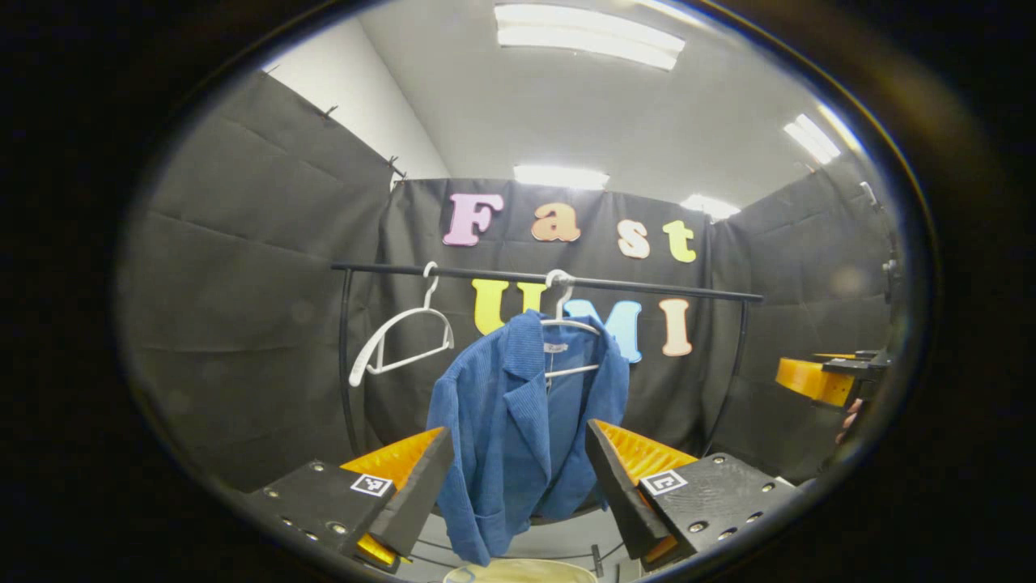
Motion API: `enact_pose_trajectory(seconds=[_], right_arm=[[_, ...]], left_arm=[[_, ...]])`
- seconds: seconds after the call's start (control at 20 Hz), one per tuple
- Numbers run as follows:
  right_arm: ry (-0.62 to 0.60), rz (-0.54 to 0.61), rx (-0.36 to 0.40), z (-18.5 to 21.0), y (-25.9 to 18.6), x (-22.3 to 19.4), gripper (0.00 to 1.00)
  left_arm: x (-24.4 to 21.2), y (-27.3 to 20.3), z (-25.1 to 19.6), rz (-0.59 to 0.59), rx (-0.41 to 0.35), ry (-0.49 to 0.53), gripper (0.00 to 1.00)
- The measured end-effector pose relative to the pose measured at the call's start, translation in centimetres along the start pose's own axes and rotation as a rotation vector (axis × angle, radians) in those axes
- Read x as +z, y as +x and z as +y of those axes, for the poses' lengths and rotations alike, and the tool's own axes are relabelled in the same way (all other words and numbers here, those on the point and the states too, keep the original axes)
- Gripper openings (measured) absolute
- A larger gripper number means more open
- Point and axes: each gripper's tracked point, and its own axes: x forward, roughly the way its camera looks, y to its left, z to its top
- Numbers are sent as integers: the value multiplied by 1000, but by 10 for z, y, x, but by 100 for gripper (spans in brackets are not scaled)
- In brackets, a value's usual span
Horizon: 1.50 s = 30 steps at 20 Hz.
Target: Grasp the clothes on the hanger with both hands and then place them into the laundry hamper below.
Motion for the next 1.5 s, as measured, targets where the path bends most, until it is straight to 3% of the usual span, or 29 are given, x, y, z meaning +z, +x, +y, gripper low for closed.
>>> enact_pose_trajectory(seconds=[0.3,0.65,0.95,1.2,1.25,1.3,1.5], right_arm=[[0,-1,86,26,52,5,95],[57,113,192,46,130,-34,95],[116,209,298,67,194,-66,95],[179,276,392,90,240,-89,95],[181,287,414,96,247,-95,92],[177,299,430,100,254,-100,95],[190,340,478,114,276,-119,95]], left_arm=[[-5,42,1,46,42,-13,96],[-4,111,-8,65,91,-58,94],[-33,165,-20,132,159,-79,94],[-49,211,-24,163,241,-88,94],[-53,221,-23,173,262,-87,94],[-56,231,-20,179,284,-82,95],[-60,261,-14,182,358,-33,95]])
